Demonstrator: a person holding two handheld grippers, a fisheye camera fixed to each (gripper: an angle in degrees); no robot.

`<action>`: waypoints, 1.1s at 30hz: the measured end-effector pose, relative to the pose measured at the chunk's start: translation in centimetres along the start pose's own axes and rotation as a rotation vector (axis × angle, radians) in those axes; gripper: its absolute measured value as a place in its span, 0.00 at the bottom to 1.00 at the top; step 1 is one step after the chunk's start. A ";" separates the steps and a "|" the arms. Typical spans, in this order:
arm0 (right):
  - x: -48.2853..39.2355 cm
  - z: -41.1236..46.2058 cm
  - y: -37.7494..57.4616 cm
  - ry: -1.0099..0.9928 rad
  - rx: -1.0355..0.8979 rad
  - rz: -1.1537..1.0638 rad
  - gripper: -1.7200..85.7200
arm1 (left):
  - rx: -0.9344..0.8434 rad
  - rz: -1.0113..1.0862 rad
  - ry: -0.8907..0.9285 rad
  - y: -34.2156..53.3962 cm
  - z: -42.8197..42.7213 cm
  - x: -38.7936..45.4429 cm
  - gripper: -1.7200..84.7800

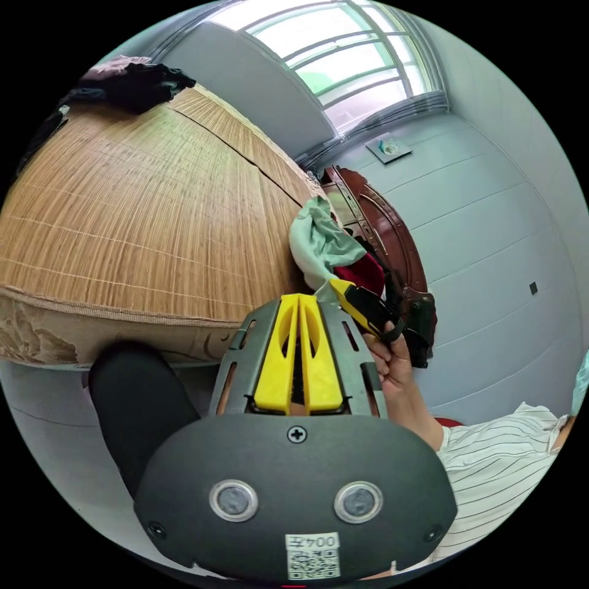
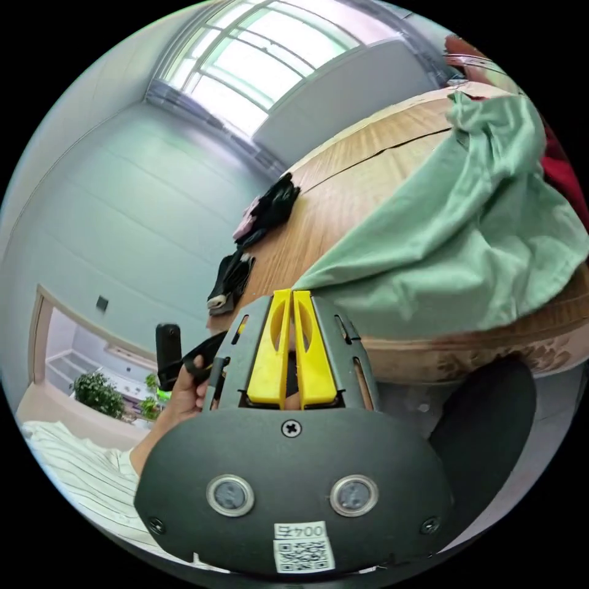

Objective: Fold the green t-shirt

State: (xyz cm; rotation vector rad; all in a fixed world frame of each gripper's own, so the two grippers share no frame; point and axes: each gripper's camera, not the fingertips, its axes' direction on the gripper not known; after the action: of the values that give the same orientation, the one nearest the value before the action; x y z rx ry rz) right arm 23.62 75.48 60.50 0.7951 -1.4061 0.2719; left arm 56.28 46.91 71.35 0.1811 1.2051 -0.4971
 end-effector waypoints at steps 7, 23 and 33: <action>2.0 -1.3 -0.3 0.039 0.031 0.091 0.01 | -0.011 0.019 0.030 1.0 -0.6 2.2 0.02; 2.7 -2.8 0.1 -0.077 0.011 0.173 0.01 | -0.160 0.575 -0.386 1.7 5.2 18.3 0.17; -1.8 0.5 0.7 -0.044 -0.117 0.043 0.01 | -0.154 0.529 -0.469 2.3 5.1 18.9 0.14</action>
State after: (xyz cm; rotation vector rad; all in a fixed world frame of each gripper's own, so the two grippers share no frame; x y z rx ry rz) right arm 22.45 76.13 59.05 0.6785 -1.4680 0.2046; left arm 66.69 41.84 55.39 0.2269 0.6908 0.0240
